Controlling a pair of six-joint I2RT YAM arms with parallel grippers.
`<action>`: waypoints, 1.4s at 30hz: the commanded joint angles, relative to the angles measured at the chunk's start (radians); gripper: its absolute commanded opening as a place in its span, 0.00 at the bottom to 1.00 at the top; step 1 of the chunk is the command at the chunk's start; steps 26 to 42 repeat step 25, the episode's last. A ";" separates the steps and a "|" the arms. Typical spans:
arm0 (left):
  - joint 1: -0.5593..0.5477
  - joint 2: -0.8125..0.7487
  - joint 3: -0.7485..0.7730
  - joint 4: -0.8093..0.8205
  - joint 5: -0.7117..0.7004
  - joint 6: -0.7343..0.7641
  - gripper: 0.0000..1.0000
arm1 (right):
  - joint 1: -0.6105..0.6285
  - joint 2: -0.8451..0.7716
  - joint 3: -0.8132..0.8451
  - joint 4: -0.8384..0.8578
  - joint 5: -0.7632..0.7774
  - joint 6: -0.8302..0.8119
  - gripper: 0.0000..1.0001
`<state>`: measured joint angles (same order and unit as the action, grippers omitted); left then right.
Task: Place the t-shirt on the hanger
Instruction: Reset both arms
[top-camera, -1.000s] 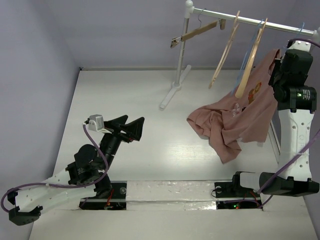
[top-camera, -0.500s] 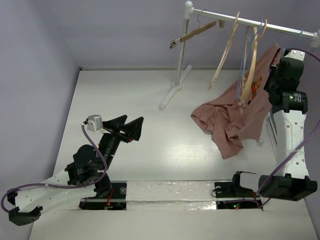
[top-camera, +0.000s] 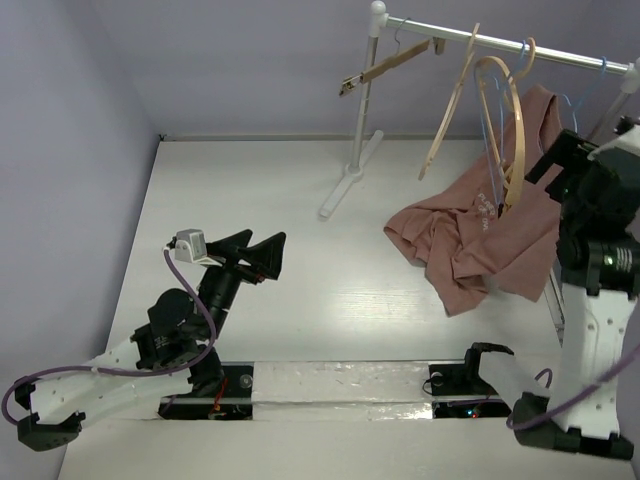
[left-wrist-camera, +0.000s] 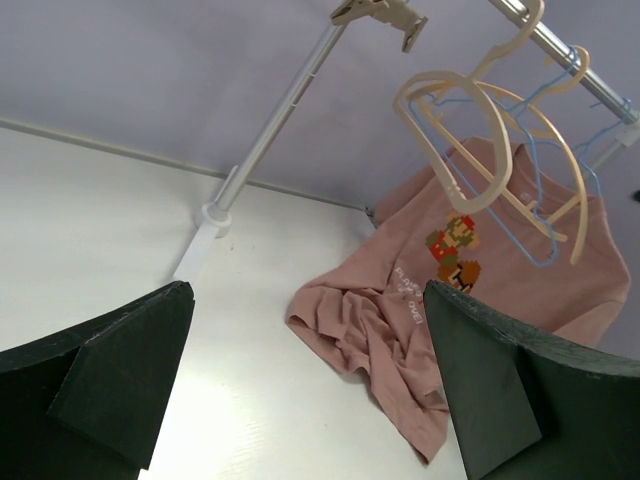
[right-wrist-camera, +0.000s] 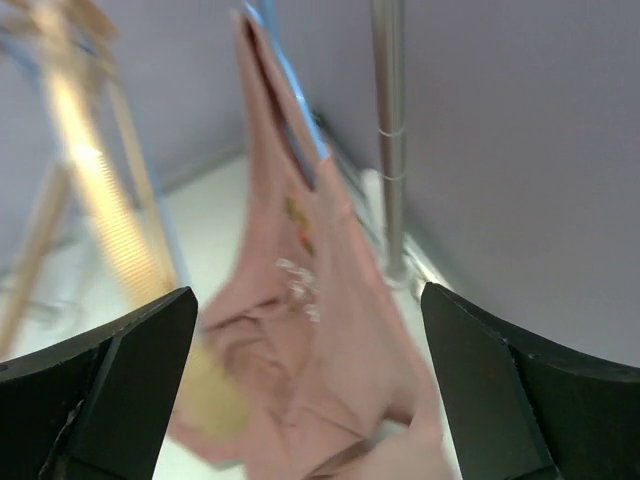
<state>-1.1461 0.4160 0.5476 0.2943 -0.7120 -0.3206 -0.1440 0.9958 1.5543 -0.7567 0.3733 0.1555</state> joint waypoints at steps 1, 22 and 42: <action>-0.006 0.032 0.018 0.026 -0.040 0.023 0.99 | -0.006 -0.156 -0.013 0.005 -0.138 0.114 1.00; -0.006 0.122 0.207 -0.040 0.071 -0.080 0.99 | 0.024 -0.678 -0.318 0.526 -1.024 0.303 1.00; -0.006 0.145 0.256 -0.053 0.094 -0.046 0.99 | 0.024 -0.700 -0.378 0.583 -1.033 0.314 1.00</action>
